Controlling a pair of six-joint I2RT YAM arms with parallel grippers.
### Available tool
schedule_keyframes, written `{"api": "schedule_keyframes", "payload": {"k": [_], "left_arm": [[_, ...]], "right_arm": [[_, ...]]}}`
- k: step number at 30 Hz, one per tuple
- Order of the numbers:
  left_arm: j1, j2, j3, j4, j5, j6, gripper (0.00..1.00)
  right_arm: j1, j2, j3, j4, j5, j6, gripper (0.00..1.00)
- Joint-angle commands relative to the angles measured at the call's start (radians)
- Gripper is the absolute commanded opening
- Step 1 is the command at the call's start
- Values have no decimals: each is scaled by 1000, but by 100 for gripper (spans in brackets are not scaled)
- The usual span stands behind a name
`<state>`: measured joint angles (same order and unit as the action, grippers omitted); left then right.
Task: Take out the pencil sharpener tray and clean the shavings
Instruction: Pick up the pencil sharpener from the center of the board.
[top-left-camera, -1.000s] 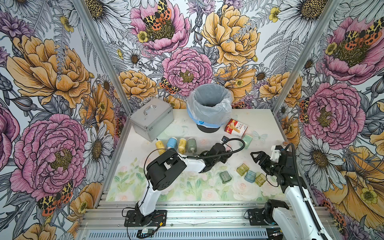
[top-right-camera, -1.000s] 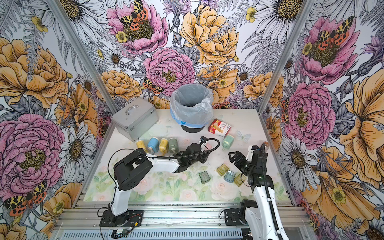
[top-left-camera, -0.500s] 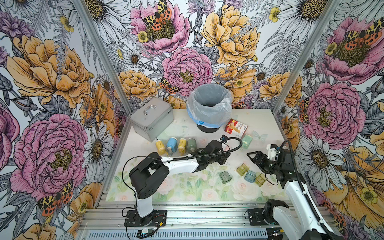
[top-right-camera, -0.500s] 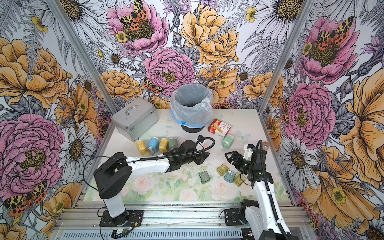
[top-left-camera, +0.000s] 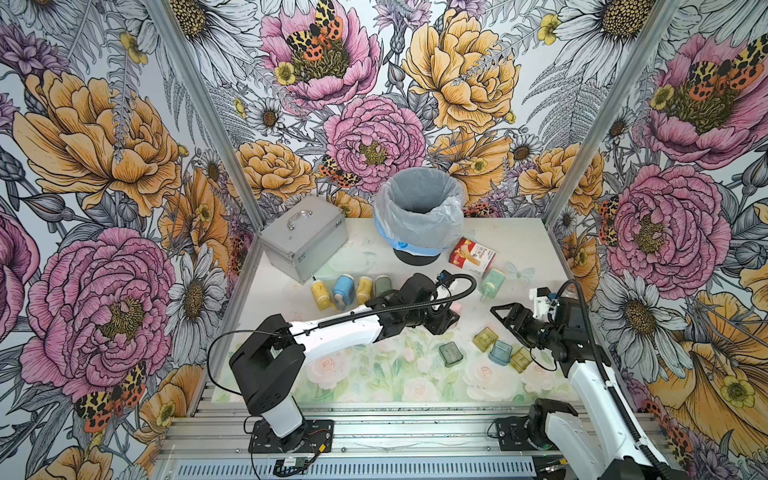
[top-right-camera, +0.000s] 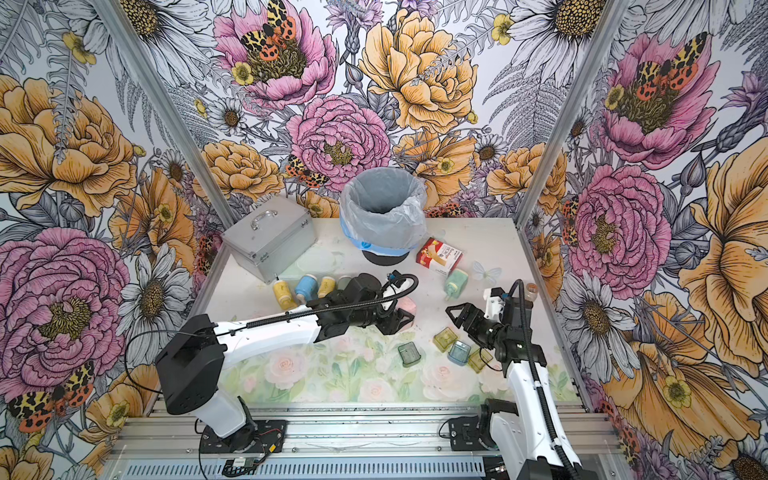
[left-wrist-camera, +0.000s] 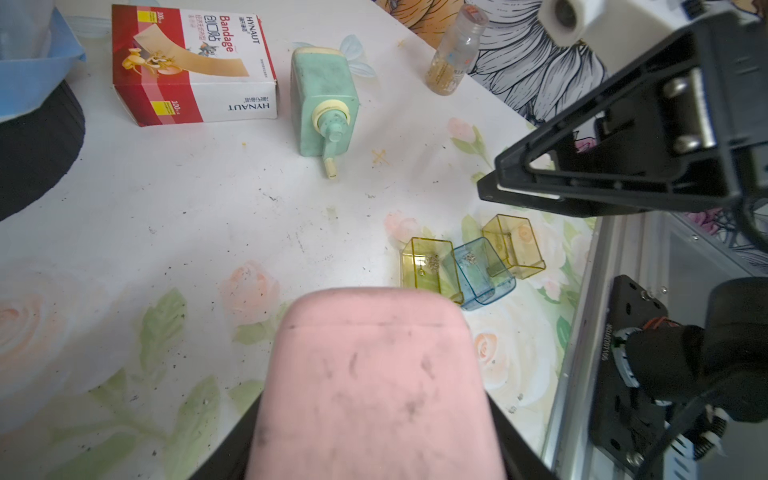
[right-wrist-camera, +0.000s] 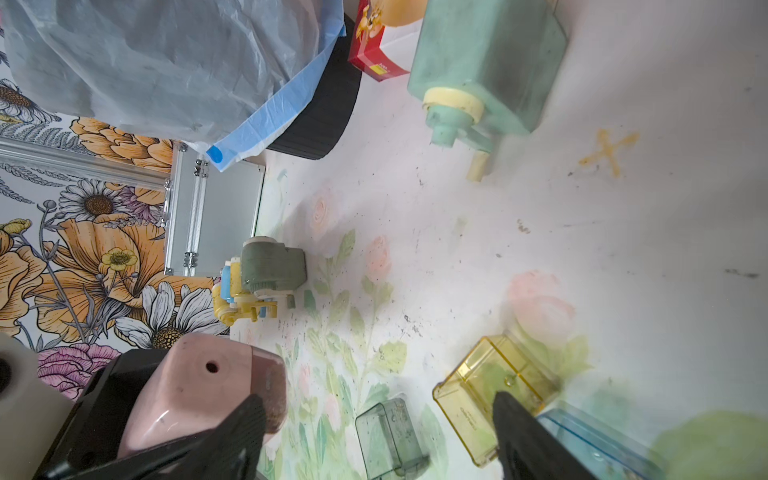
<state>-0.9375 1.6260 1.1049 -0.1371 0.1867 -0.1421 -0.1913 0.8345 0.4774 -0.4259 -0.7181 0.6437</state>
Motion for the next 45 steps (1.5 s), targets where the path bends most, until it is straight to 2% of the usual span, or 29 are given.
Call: {"api": "schedule_keyframes", "payload": {"k": [1,10,17,22,27,36,42,45], "left_arm": [[14,-74,-2,-47,101,-6,17],[54,-220,-53,-74,199,-32,17],[75,-327,-94,-84,256,-46,18],[90,-403,-119,-92,316,-52,18],[101,-464,-137,-92,415,-41,18],[124,-496,-143,-96,666,-44,16],[145,-540,-155,-96,755,-33,17],[161,-567,-163,-96,770,-34,18]], "right_arm": [[6,-15,13,17,-47,-16,86],[125,-80,39,26,-36,-38,88],[212,-101,35,106,-42,-20,93],[327,-118,33,184,-35,-20,94],[415,-136,41,259,-82,-20,95],[487,-303,21,322,-121,-22,95],[573,-263,26,431,-206,34,97],[638,-247,44,429,-210,21,99]]}}
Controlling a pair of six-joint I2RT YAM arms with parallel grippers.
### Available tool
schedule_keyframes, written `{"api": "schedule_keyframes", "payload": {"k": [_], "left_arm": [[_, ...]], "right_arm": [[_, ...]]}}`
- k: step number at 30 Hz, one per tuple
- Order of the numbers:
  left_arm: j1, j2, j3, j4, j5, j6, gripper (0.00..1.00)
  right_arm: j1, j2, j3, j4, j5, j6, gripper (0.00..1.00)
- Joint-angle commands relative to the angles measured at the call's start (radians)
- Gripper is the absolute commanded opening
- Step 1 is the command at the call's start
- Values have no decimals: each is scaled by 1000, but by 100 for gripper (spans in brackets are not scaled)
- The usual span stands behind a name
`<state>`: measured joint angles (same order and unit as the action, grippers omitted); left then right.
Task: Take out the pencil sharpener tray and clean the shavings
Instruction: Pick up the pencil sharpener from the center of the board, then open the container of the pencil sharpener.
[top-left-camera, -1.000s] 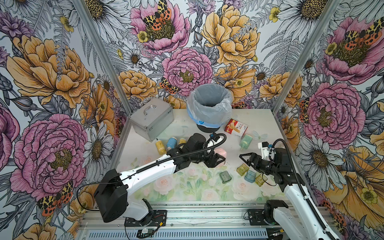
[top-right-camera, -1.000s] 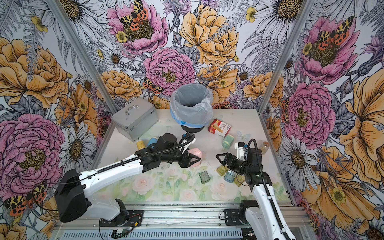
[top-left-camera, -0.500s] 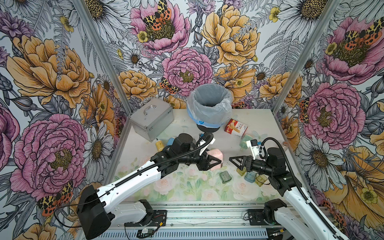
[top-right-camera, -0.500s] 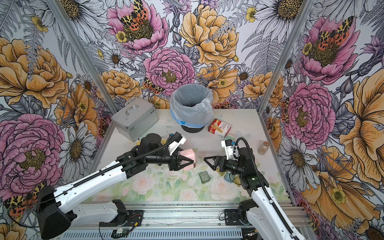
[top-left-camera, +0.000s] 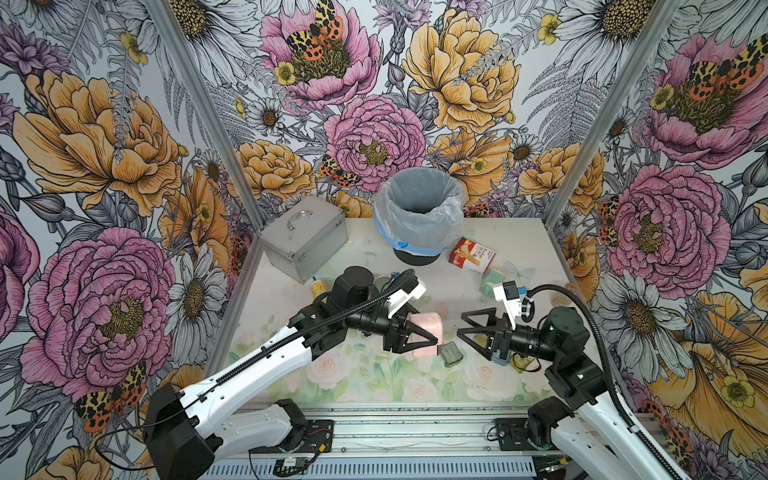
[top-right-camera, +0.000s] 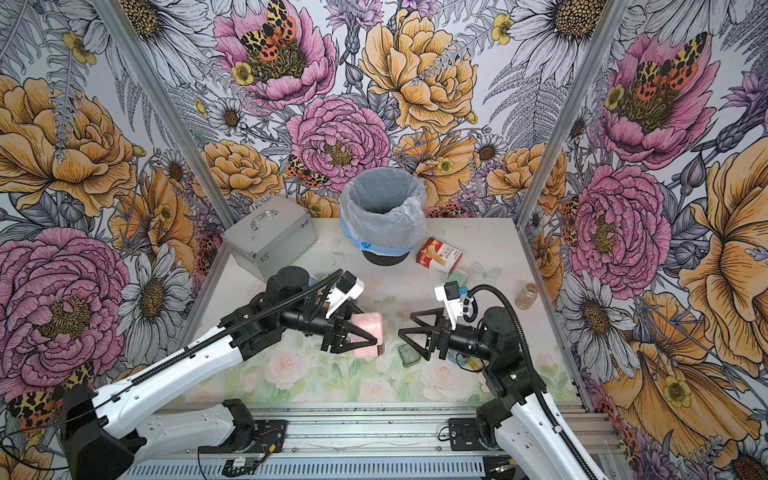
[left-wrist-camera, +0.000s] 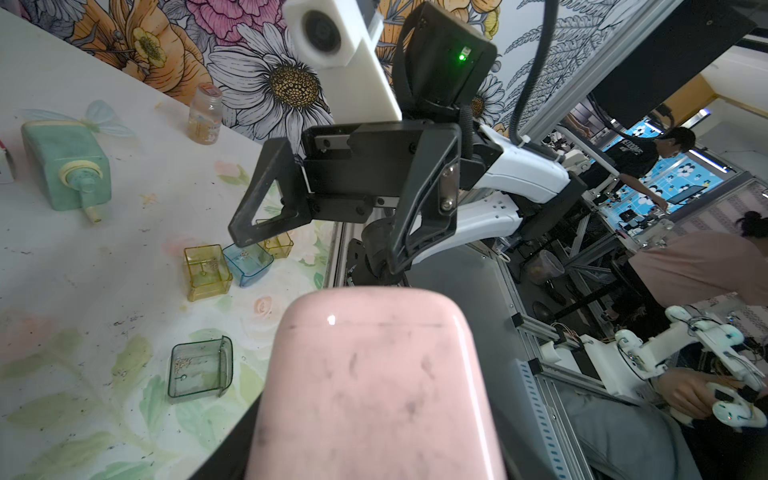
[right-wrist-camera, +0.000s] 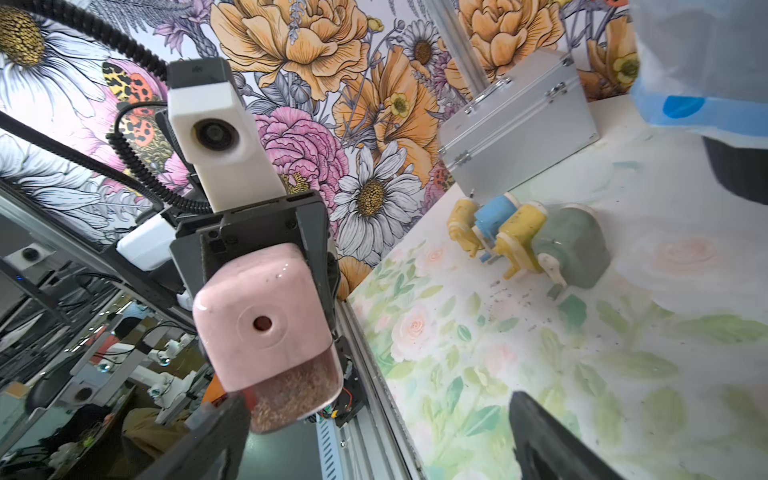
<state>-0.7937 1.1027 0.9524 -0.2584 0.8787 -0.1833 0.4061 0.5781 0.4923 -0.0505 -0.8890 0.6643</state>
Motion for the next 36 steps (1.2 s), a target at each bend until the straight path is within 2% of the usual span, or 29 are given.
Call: {"api": "schedule_keyframes", "payload": {"k": [1,12,15,29,36], "left_arm": [[23,-51,-12,25,88,5,18],[46,-97,-14,25,187,-25,19],[47,-117,-15,25,199,-28,18],[47,-153,-15,24,180,-40,18],[46,-155,-14,28,166,-46,18]], "right_arm": [[62,10,37,37,-31,-14,99],[211,80,155,-19,-41,-101,100],[241,89,188,-73,-26,-146,97],[330,33,255,-169,111,-219,89],[440,78,279,-183,178,-262,90]]}}
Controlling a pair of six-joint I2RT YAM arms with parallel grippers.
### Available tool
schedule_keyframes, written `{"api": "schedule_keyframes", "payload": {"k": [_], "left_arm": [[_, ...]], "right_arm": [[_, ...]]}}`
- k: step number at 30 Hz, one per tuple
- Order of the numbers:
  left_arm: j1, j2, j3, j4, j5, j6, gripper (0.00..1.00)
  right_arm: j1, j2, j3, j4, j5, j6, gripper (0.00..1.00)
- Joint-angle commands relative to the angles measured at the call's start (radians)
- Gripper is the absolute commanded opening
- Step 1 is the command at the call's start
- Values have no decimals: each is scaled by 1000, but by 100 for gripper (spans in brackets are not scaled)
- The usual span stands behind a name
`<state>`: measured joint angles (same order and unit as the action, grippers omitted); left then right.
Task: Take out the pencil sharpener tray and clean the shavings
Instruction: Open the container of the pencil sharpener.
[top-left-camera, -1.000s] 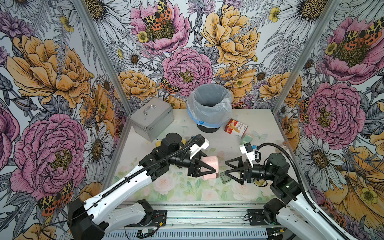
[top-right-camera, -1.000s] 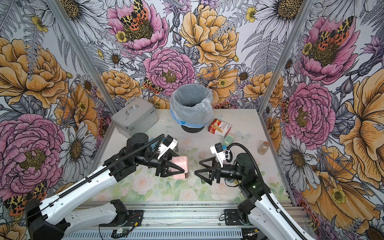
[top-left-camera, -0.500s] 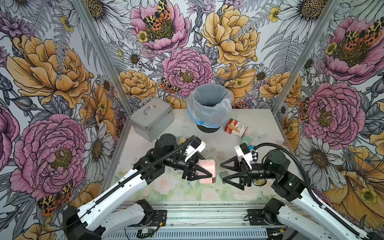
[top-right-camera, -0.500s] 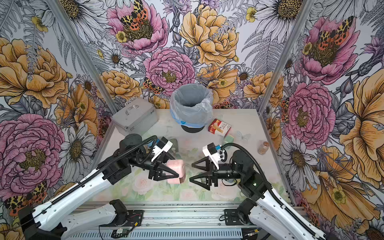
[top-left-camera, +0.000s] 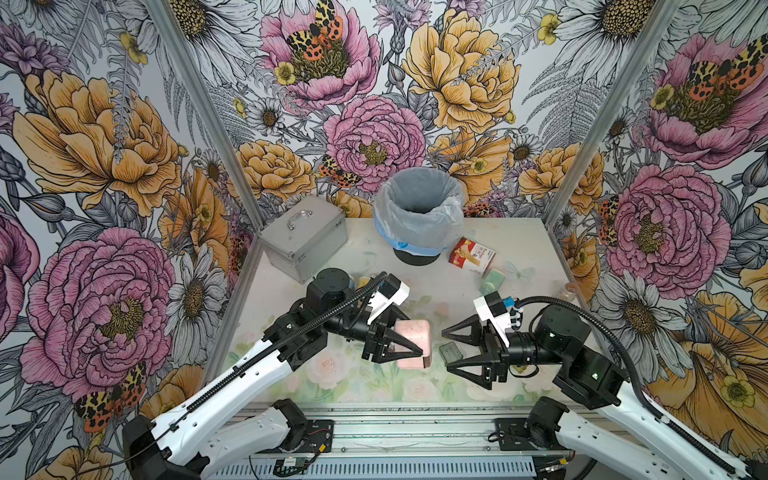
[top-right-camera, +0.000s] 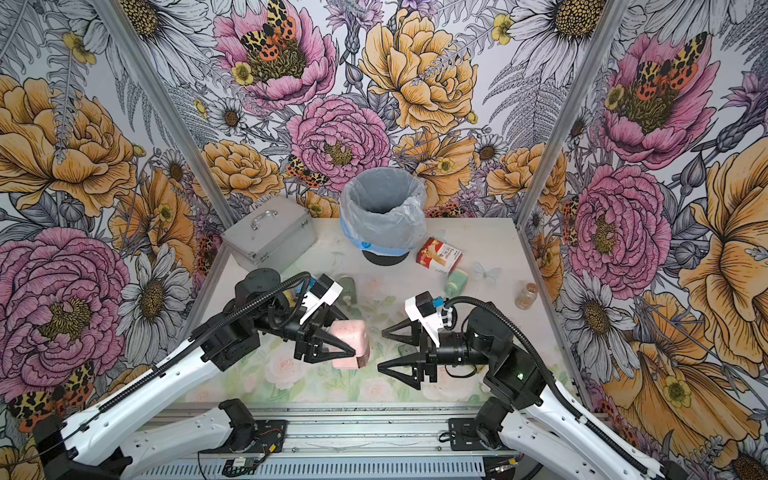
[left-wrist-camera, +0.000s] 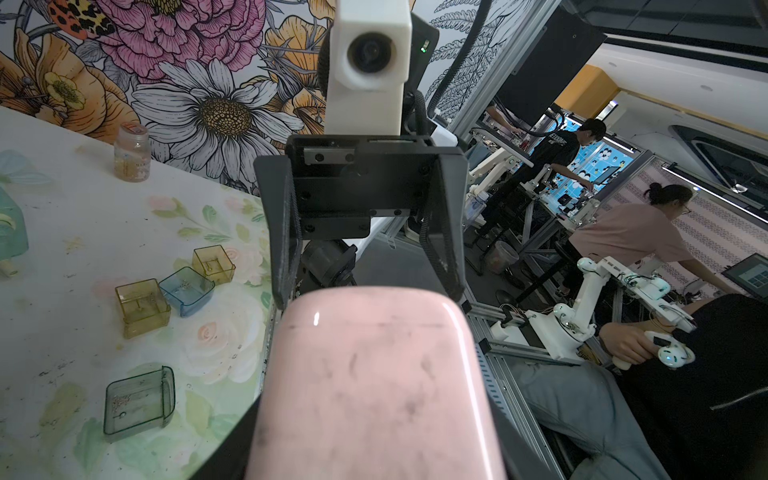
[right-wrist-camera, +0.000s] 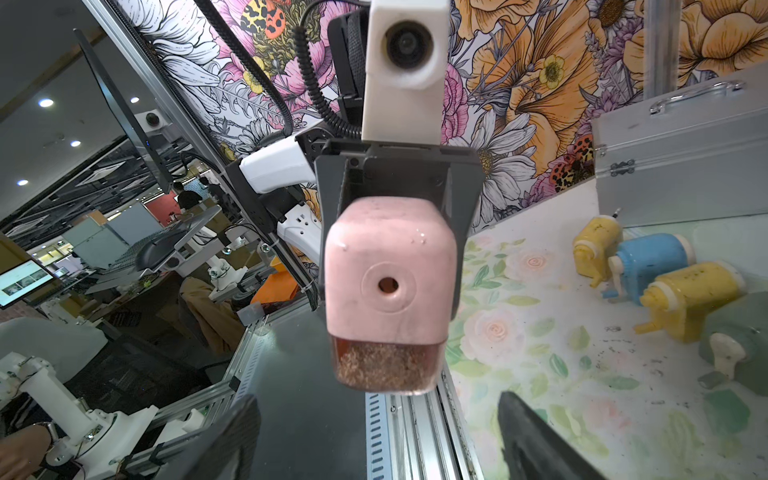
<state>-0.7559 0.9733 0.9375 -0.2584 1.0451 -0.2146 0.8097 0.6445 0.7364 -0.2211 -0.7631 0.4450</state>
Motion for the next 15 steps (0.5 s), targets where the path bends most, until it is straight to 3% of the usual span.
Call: {"api": "schedule_keyframes", "payload": {"k": [1,15], "left_arm": [[9,-25,0,29,-1,-14,18],[10,-20,-3,36,-7,-13,18]], "right_arm": [[51,20,37,-13,59,-48,90],[190,102,106,-43,210,-112,83]]}}
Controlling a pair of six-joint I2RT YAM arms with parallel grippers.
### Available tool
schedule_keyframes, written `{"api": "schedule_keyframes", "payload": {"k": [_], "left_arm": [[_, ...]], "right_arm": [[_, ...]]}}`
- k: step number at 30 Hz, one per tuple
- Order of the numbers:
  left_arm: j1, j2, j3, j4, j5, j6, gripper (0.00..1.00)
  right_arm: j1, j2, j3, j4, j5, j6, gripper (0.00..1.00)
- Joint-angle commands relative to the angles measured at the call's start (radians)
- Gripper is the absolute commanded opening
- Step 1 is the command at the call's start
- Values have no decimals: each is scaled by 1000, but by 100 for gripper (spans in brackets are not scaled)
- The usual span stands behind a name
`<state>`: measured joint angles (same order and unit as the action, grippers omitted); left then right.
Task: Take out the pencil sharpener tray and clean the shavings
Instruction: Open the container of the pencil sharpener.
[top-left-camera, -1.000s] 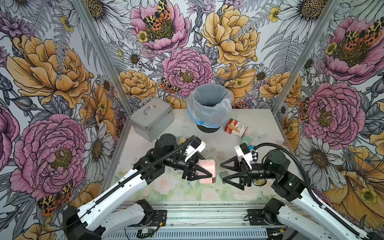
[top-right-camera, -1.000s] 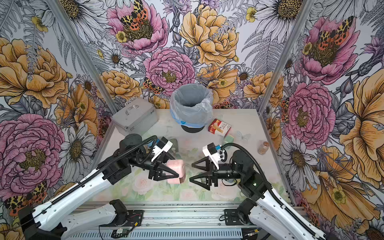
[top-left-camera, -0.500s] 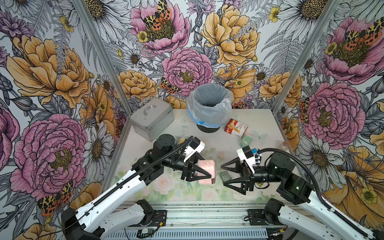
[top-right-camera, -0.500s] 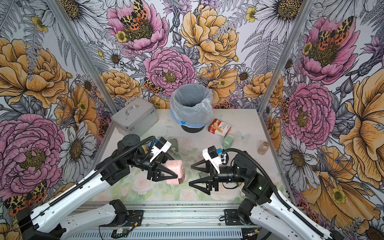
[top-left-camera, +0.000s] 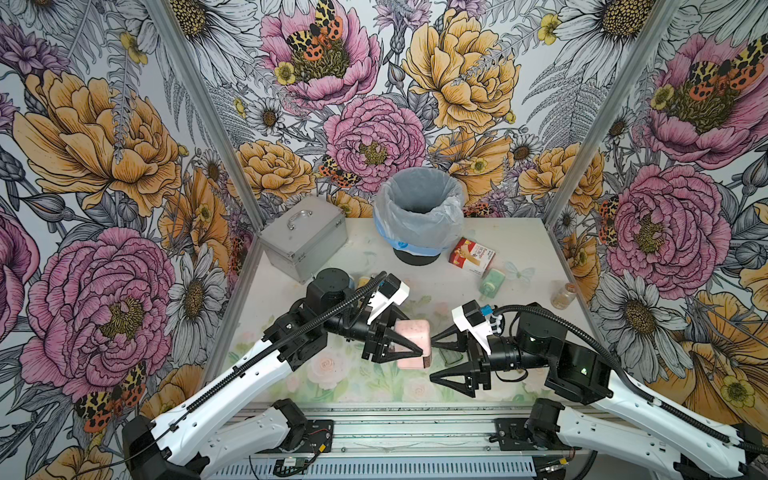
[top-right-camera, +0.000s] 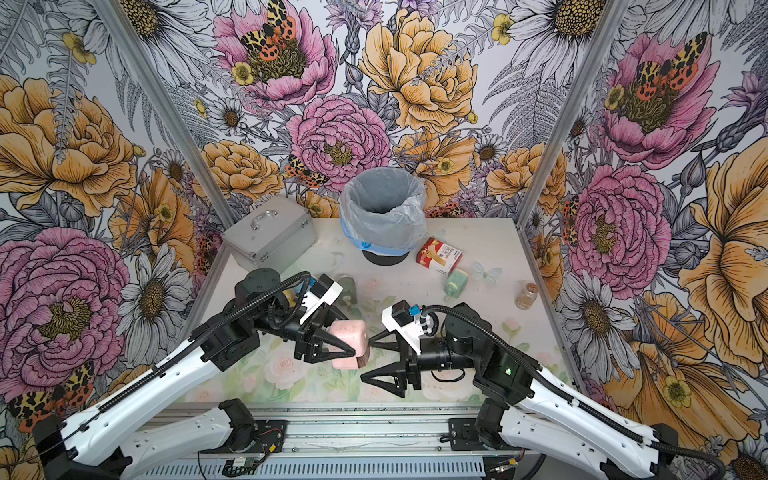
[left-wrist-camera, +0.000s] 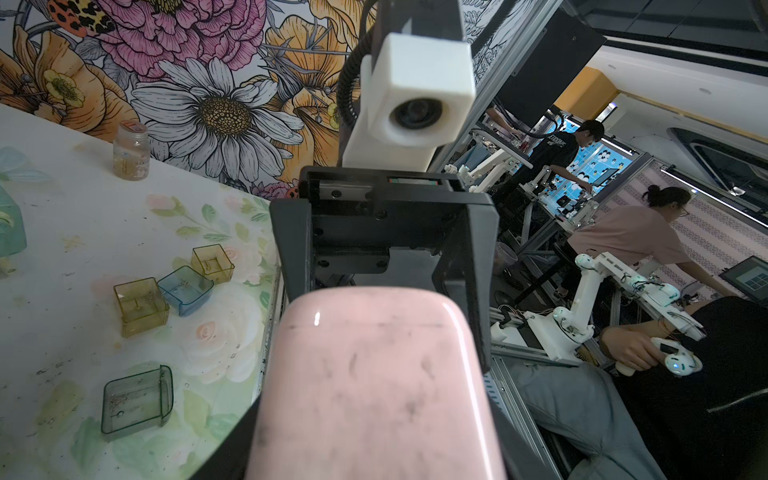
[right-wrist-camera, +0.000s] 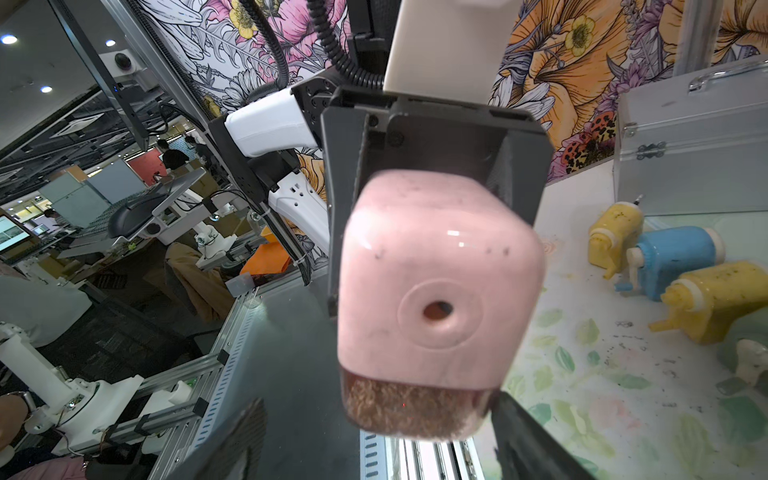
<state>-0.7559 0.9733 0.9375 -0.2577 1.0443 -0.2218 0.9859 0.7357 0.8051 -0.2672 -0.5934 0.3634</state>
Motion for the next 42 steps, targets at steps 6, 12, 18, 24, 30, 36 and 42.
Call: {"api": "schedule_keyframes", "payload": {"k": [6,12,18,24,30,36,42], "left_arm": [[10,-22,0,36,-9,-7,19],[9,-22,-2,41,-10,-10,19],[9,-18,-5,54,-11,-16,20],[9,-21,-9,62,-9,-27,20],[8,-21,-11,71,-5,-29,21],[7,-25,-15,74,-7,-31,21],[8,-28,-14,74,-11,-27,22]], "right_arm": [[37,33,54,5,63,-42,79],[49,43,69,9,76,-43,76],[59,51,79,27,93,-38,70],[59,42,77,36,117,-30,66],[59,55,78,58,104,-11,67],[59,60,83,82,89,3,65],[59,60,86,85,71,18,53]]}}
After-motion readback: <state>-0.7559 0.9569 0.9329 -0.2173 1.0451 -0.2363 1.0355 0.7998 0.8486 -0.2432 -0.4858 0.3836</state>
